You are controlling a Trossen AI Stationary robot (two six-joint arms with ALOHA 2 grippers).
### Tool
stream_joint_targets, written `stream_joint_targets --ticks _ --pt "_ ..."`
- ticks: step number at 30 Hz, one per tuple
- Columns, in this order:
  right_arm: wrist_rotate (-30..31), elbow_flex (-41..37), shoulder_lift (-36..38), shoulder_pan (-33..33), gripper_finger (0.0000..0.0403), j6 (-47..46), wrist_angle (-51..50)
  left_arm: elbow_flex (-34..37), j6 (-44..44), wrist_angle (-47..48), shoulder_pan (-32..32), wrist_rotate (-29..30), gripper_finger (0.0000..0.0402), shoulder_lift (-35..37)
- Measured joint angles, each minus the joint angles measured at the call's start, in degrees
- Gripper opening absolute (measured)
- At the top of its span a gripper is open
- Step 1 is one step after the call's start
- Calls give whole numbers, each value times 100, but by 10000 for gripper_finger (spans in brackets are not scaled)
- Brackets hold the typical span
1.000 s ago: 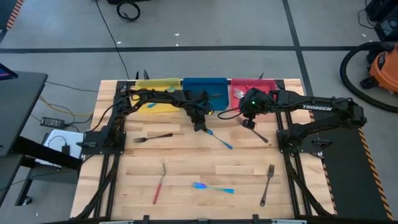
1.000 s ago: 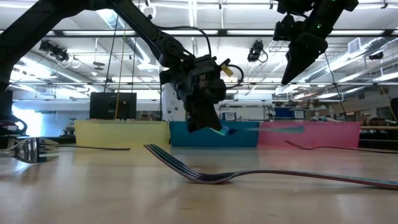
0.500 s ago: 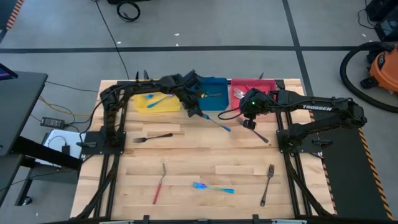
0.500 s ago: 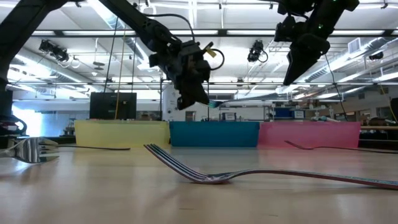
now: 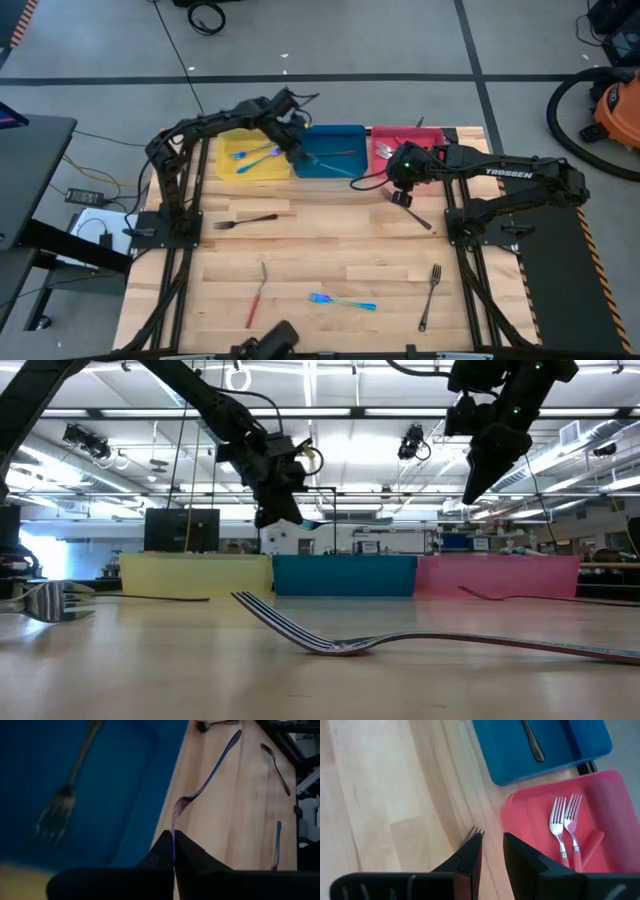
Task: Sort silverware by color (type)
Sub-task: Put the iridescent fork into the yellow bin
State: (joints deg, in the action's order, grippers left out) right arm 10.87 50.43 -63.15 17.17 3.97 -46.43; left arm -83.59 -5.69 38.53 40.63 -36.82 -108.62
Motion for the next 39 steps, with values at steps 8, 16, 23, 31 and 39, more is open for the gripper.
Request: stream_joint_targets --ticks 8,16,23,31,39 --pt "160 -205 2 242 88 -132 219 0 -547 516 698 36 0 429" --pt "160 -363 2 497 88 -449 518 -1 -896 838 1309 102 0 542" --pt "164 -363 2 606 88 -679 540 495 -997 857 1836 186 0 575" --pt "199 -363 1 778 88 -685 956 1036 -1280 706 2362 -441 0 711" --pt "201 -363 0 956 88 -748 1131 1479 -1069 599 2980 -435 0 1192"
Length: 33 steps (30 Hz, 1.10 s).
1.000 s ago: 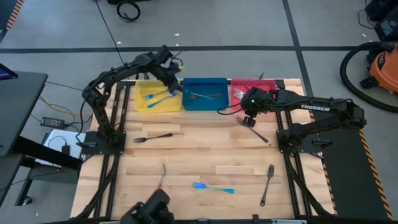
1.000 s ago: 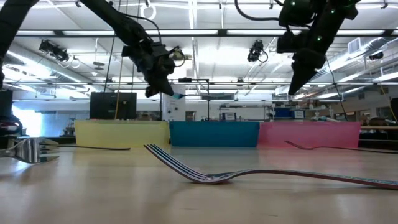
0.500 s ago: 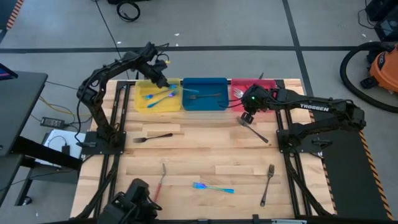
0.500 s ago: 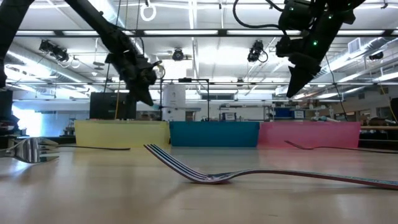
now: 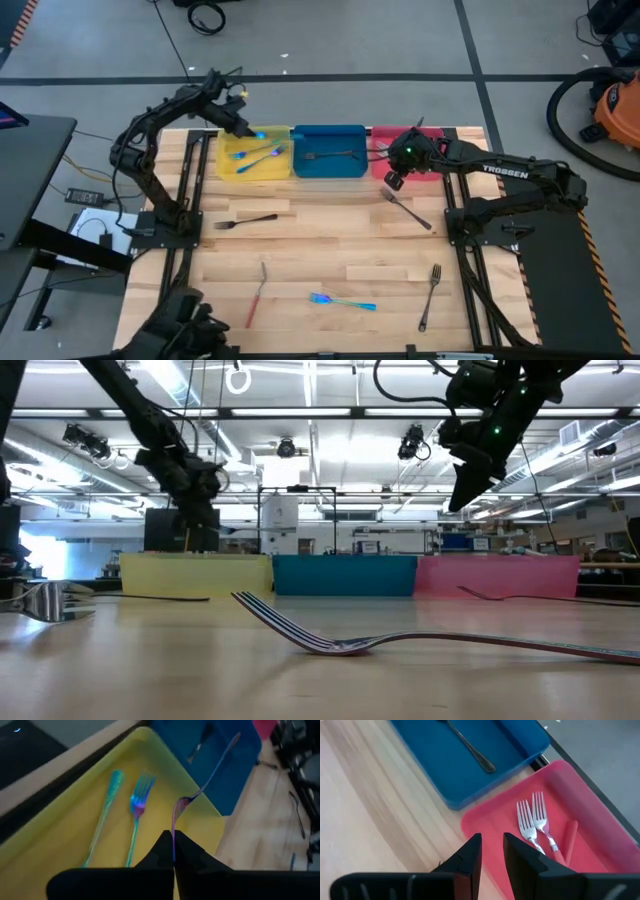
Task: Sort silverware by color (type)
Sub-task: Put the iridescent fork into the yellow bin
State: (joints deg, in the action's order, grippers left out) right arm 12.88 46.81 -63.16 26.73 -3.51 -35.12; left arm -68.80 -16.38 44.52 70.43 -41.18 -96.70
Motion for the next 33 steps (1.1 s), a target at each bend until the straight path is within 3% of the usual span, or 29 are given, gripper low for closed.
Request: stream_joint_targets --ticks 7,15,33 --pt "8 0 0 136 88 65 -4 597 401 -3 421 449 0 713" --pt "8 0 2 228 88 99 -9 1102 719 -192 308 1701 0 950" --pt "-13 0 2 224 88 111 -9 1769 975 -1095 -448 2226 17 937"
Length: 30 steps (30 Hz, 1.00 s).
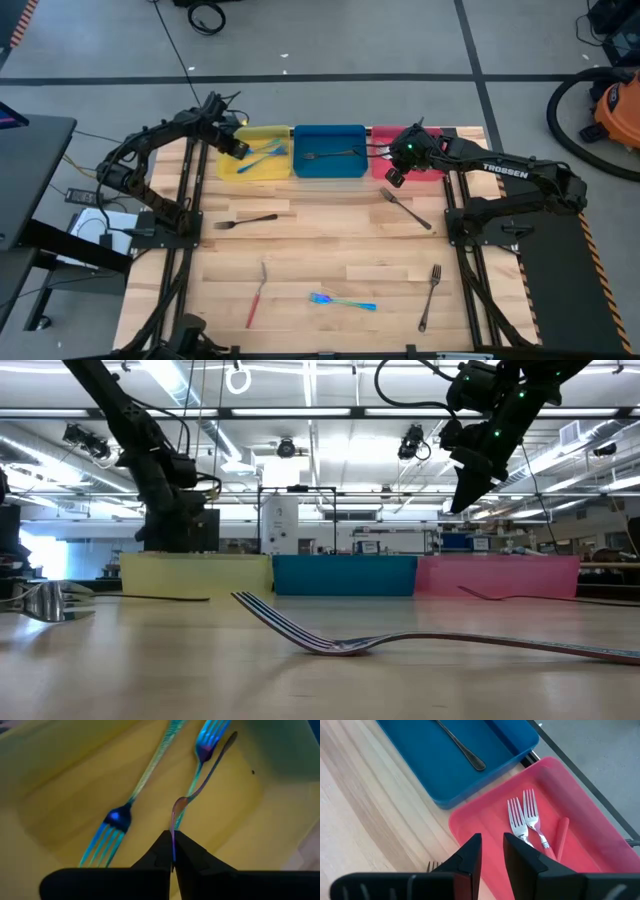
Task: Sort silverware by color (type)
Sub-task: Put the iridescent fork into the yellow bin, then put the black fork into the blue bin
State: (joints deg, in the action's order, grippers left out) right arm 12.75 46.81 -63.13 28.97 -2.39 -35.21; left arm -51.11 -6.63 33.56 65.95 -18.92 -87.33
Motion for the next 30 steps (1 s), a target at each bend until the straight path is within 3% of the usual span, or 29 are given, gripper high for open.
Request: stream_joint_targets --ticks 13,17,20,30 --pt "-254 0 -2 -11 88 257 -43 0 -424 -82 -492 30 95 0" --pt "-299 0 -1 -11 88 262 -43 0 -457 -183 -606 381 115 0" --pt "-504 0 0 -11 88 262 -43 0 -223 -340 -649 603 120 0" --pt "-970 0 0 -80 94 304 -58 0 2 -472 -1023 522 121 262"
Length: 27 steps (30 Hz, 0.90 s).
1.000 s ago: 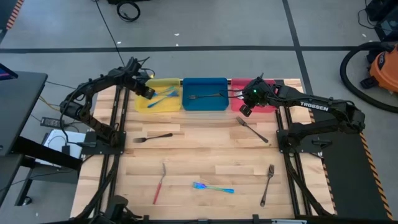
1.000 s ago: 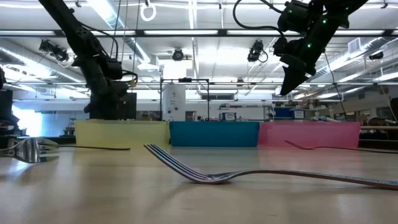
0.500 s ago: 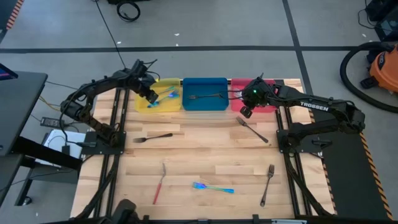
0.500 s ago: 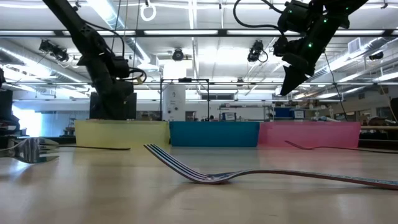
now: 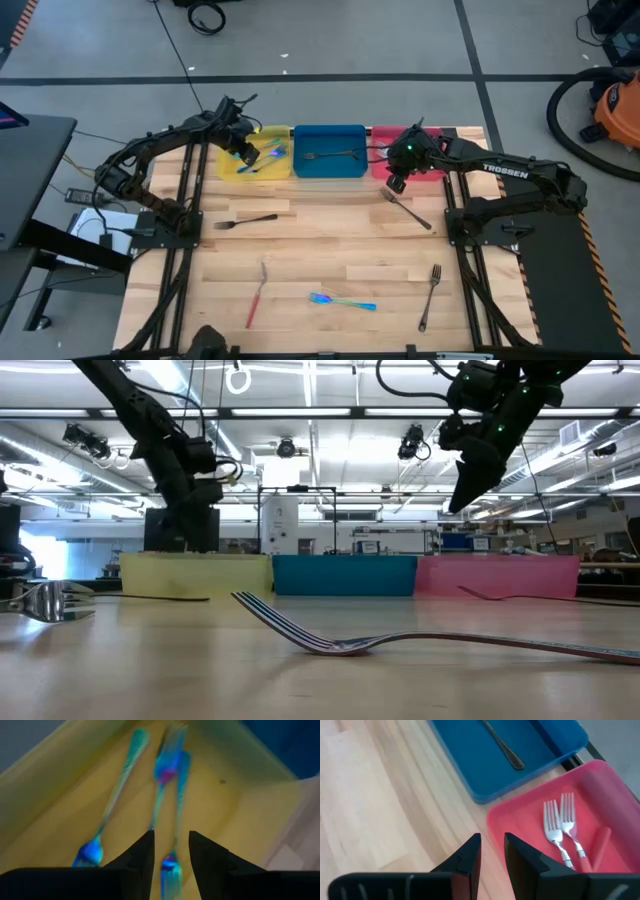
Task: Sort silverware by color (type)
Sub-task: Put the black fork into the blue bin
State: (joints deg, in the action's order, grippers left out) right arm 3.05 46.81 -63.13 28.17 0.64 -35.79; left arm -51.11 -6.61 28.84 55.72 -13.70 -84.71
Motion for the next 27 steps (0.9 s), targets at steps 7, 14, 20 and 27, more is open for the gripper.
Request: stream_joint_targets --ticks 7,14,20,27 --pt "6 0 0 -83 121 -105 -22 -2 2 -360 -870 -4 121 114" --pt "-13 2 -37 -82 165 -109 -371 -2 -2 -810 -1874 -4 121 114" --pt "-46 2 -229 206 177 -481 -494 -2 -48 -1082 -2620 -6 121 114" --pt "-896 -415 -522 546 177 -851 -370 -2 -65 -1249 -3254 -6 121 114"
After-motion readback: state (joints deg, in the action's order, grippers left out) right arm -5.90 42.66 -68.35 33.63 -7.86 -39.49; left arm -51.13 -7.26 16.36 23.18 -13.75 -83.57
